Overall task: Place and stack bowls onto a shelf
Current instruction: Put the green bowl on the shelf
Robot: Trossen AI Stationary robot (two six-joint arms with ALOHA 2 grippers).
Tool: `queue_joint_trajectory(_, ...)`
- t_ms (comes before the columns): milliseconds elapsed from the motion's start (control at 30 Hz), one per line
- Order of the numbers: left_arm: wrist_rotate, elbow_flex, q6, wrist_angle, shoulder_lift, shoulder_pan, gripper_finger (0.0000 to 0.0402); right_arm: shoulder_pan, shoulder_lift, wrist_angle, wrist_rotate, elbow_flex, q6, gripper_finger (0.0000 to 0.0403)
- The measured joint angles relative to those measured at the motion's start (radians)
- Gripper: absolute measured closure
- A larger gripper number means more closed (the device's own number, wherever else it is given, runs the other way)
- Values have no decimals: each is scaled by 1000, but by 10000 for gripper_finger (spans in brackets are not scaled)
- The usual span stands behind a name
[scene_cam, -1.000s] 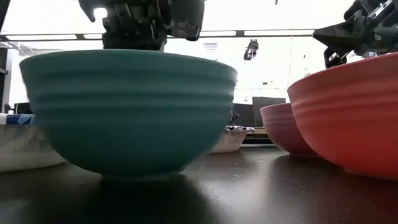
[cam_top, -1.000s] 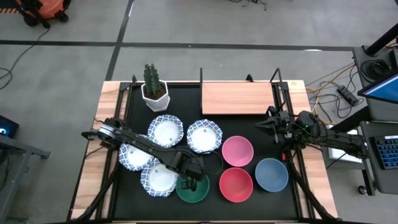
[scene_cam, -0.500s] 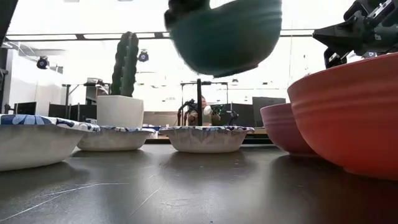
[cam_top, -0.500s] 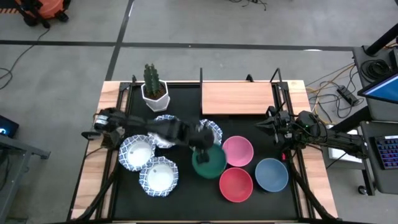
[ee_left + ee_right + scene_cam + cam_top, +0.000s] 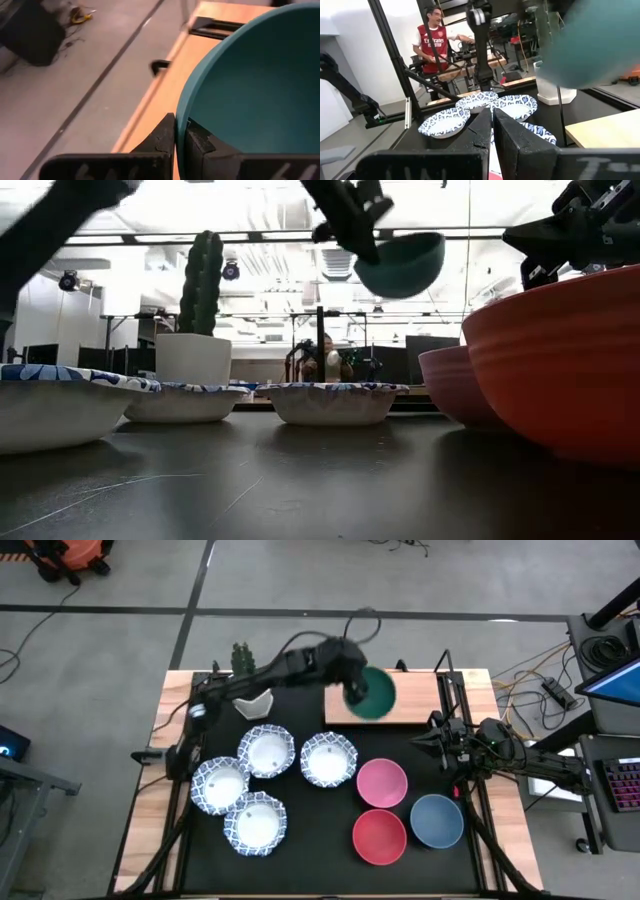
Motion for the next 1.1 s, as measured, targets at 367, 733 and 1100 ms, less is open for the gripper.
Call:
queue_joint_trajectory(367, 29, -129, 3, 59, 60, 132, 402, 0, 0, -32, 0, 0, -23, 394)
queue_joint_trajectory(733, 30, -204, 5, 113, 61, 134, 402, 0, -1, -32, 0, 0, -32, 394)
queue_joint_trajectory(1100, 30, -215, 2, 143, 61, 134, 401, 0, -1, -42, 7, 0, -34, 394)
